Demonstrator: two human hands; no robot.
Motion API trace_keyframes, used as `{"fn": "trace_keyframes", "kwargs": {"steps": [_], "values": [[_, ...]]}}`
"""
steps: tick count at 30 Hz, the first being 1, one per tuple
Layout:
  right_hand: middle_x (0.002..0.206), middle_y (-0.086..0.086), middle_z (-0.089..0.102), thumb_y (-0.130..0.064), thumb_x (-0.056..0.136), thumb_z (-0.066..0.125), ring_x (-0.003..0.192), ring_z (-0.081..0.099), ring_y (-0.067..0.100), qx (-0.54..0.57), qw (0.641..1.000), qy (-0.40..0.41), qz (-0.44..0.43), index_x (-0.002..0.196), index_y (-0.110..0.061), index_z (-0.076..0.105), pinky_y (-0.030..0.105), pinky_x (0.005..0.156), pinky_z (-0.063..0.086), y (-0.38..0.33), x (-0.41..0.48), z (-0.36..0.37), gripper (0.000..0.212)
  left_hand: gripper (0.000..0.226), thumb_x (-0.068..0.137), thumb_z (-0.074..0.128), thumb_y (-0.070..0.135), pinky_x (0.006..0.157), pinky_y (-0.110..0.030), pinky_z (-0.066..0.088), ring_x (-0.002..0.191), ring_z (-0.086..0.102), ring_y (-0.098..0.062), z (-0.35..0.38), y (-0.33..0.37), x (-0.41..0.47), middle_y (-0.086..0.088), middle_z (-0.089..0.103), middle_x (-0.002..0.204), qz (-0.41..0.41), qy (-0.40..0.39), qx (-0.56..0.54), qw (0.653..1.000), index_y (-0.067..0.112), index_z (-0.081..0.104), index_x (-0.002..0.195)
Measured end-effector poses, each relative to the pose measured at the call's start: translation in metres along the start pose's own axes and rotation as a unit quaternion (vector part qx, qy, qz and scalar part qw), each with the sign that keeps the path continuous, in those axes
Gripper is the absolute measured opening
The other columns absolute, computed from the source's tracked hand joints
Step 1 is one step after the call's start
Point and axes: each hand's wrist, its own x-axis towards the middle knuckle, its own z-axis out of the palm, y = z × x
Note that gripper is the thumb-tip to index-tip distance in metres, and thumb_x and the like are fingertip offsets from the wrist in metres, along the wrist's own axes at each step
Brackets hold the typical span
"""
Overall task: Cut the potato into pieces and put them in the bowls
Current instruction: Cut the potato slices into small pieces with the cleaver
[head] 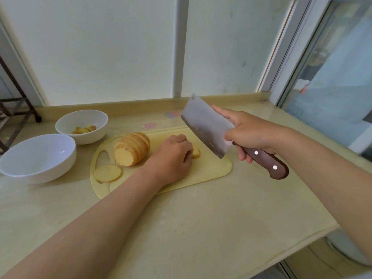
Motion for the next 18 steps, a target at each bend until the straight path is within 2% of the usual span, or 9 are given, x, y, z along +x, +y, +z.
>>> {"fn": "trace_keyframes", "kwargs": {"steps": [1,4,6,8,10,12,15,18], "values": [[0.054,0.013,0.062,0.000,0.098,0.040,0.038,0.058,0.021,0.013,1.000,0.001,0.001,0.160,-0.057,0.013,0.032,0.046,0.053,0.002,0.000,0.002,0.089,0.007,0.083,0.060,0.009,0.075,-0.035,0.045,0.088,0.052,-0.026,0.000,0.000,0.000,-0.005,0.057,0.093,-0.015,0.005,-0.006,1.000,0.008,0.063,0.089],[0.083,0.007,0.055,0.004,0.098,0.038,0.042,0.061,0.020,0.039,0.999,-0.004,0.007,0.161,-0.054,0.016,0.033,0.045,0.053,0.009,0.002,0.008,0.088,0.021,0.086,0.058,0.014,0.079,-0.026,0.034,0.102,0.045,-0.021,-0.002,0.003,0.000,0.003,0.047,0.104,-0.065,-0.001,-0.013,0.998,0.014,0.053,0.106],[0.092,0.006,0.054,0.004,0.096,0.037,0.045,0.063,0.022,0.042,0.999,-0.008,0.017,0.161,-0.054,0.015,0.032,0.044,0.053,0.013,0.004,0.010,0.090,0.031,0.091,0.053,0.018,0.085,-0.025,0.035,0.112,0.044,-0.020,-0.005,0.005,0.002,0.002,0.048,0.119,-0.089,-0.031,-0.005,0.996,0.016,0.049,0.122],[0.112,0.011,0.054,0.005,0.095,0.035,0.047,0.065,0.023,0.038,0.999,-0.011,0.028,0.162,-0.054,0.014,0.031,0.044,0.053,0.014,0.004,0.011,0.091,0.046,0.095,0.048,0.022,0.099,-0.028,0.036,0.126,0.042,-0.021,-0.008,0.008,0.004,-0.001,0.045,0.141,-0.108,-0.071,0.004,0.992,0.016,0.041,0.140],[0.128,0.014,0.048,0.005,0.096,0.034,0.047,0.066,0.021,0.033,0.999,-0.016,0.034,0.162,-0.052,0.011,0.030,0.044,0.053,0.012,0.002,0.013,0.091,0.053,0.097,0.044,0.022,0.110,-0.032,0.031,0.133,0.040,-0.023,-0.009,0.009,0.005,-0.004,0.043,0.149,-0.114,-0.107,0.013,0.988,0.016,0.033,0.149],[0.127,0.013,0.050,0.004,0.097,0.033,0.046,0.065,0.019,0.027,0.999,-0.020,0.036,0.162,-0.052,0.010,0.031,0.044,0.053,0.010,-0.002,0.015,0.089,0.048,0.097,0.042,0.021,0.110,-0.032,0.030,0.126,0.046,-0.024,-0.009,0.009,0.005,-0.004,0.051,0.140,-0.105,-0.119,0.017,0.987,0.015,0.041,0.145],[0.118,0.013,0.054,0.004,0.097,0.033,0.045,0.064,0.019,0.019,0.999,-0.024,0.036,0.161,-0.053,0.010,0.032,0.045,0.054,0.008,-0.005,0.019,0.089,0.035,0.092,0.049,0.016,0.098,-0.032,0.041,0.112,0.054,-0.025,-0.008,0.007,0.003,-0.003,0.063,0.122,-0.105,-0.083,-0.014,0.991,0.012,0.059,0.125],[0.096,0.008,0.054,0.005,0.097,0.033,0.042,0.063,0.018,0.021,0.999,-0.022,0.034,0.162,-0.053,0.010,0.031,0.045,0.053,0.007,-0.005,0.020,0.089,0.030,0.091,0.053,0.016,0.092,-0.032,0.044,0.108,0.054,-0.023,-0.008,0.006,0.002,-0.001,0.065,0.113,-0.105,-0.063,-0.030,0.992,0.012,0.063,0.119]]}}
